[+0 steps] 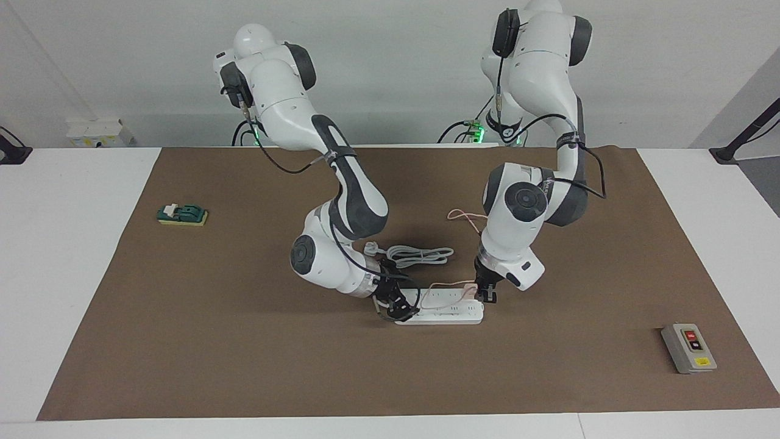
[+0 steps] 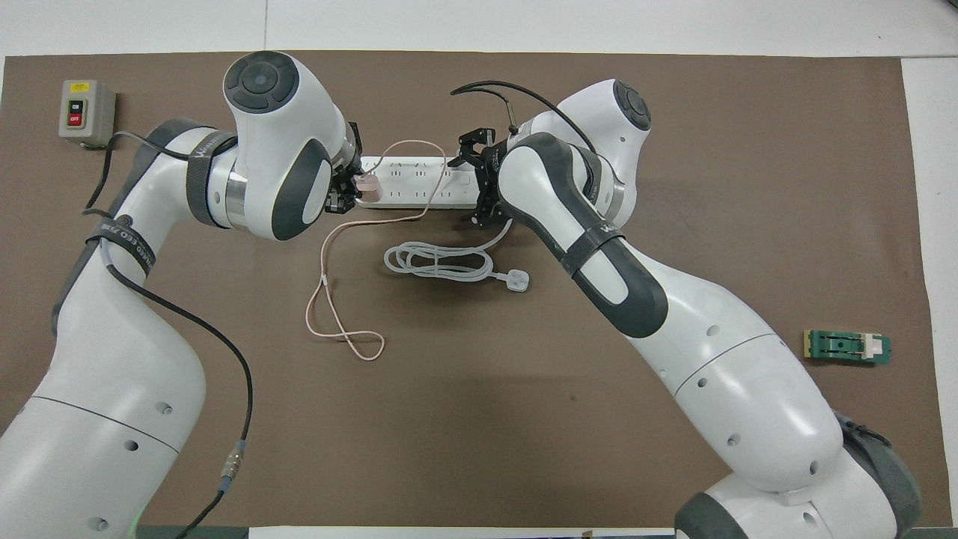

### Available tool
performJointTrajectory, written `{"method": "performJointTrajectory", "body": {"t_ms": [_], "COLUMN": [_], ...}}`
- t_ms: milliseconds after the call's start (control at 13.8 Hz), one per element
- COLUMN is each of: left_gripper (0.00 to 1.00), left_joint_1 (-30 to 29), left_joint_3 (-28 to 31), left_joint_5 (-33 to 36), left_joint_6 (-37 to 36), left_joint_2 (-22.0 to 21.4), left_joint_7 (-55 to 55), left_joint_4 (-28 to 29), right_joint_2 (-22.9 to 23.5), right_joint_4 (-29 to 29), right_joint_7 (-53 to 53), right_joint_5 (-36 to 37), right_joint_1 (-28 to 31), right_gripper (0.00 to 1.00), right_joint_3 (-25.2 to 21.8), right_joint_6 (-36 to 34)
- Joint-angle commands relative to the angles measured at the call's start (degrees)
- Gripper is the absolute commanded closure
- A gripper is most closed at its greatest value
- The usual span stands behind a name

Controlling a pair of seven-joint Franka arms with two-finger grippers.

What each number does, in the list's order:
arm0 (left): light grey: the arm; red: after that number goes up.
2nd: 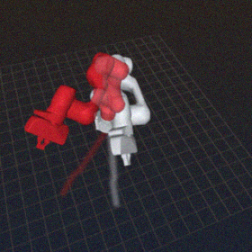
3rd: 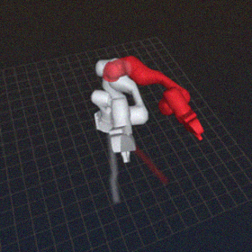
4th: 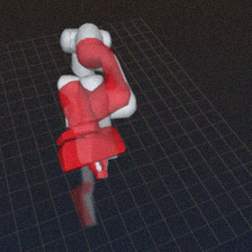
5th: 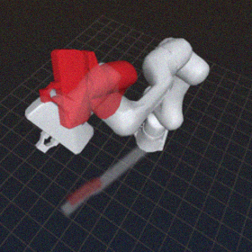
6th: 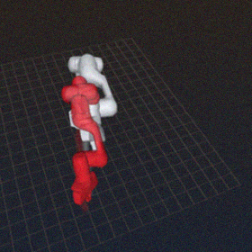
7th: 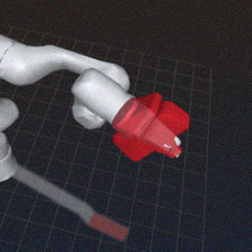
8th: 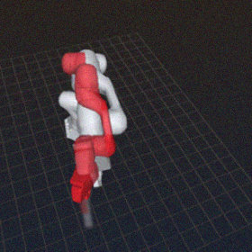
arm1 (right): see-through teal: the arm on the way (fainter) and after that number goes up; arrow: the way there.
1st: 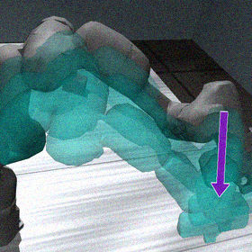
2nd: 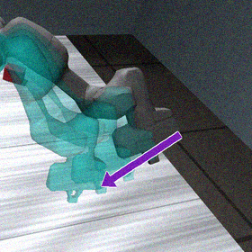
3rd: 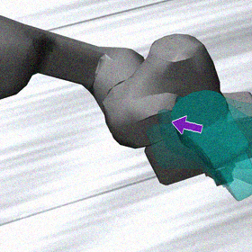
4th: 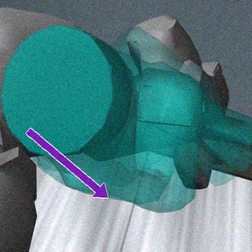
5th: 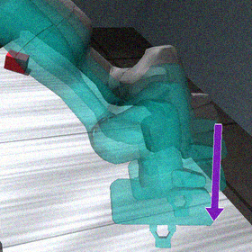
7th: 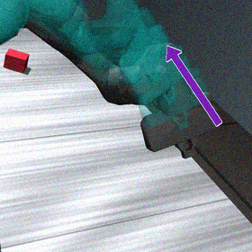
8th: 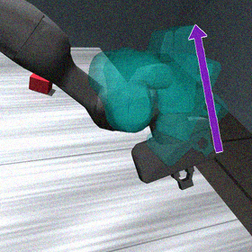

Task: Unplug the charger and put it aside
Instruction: 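Grip the power strip end with the right gripper and the pink plug with the left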

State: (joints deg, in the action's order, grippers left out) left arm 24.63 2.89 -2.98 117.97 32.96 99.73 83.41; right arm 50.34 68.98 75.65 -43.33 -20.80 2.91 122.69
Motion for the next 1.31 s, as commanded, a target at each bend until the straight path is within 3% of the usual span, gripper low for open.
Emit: {"method": "performJointTrajectory", "body": {"t_ms": [0,798,1233], "left_gripper": [1.0,1.0,1.0], "left_joint_1": [0.6,0.2,-1.8], "left_joint_3": [0.9,0.9,0.9], "left_joint_5": [1.7,1.8,4.0], "left_joint_6": [2.4,1.5,-4.7], "left_joint_2": [-0.7,-0.8,-3.0], "left_joint_7": [0.7,0.6,-1.5], "left_joint_4": [1.1,1.0,-1.0], "right_joint_2": [2.6,4.4,4.5], "right_joint_4": [-3.1,-5.4,-3.6], "right_joint_7": [1.1,0.7,0.6], "right_joint_5": [-0.4,1.6,1.2], "right_joint_1": [0.2,0.2,-0.5], "right_gripper": [0.0,0.0,0.0], "right_joint_3": [-0.3,-0.4,-0.4], "right_joint_6": [-1.0,-0.3,3.1]}}
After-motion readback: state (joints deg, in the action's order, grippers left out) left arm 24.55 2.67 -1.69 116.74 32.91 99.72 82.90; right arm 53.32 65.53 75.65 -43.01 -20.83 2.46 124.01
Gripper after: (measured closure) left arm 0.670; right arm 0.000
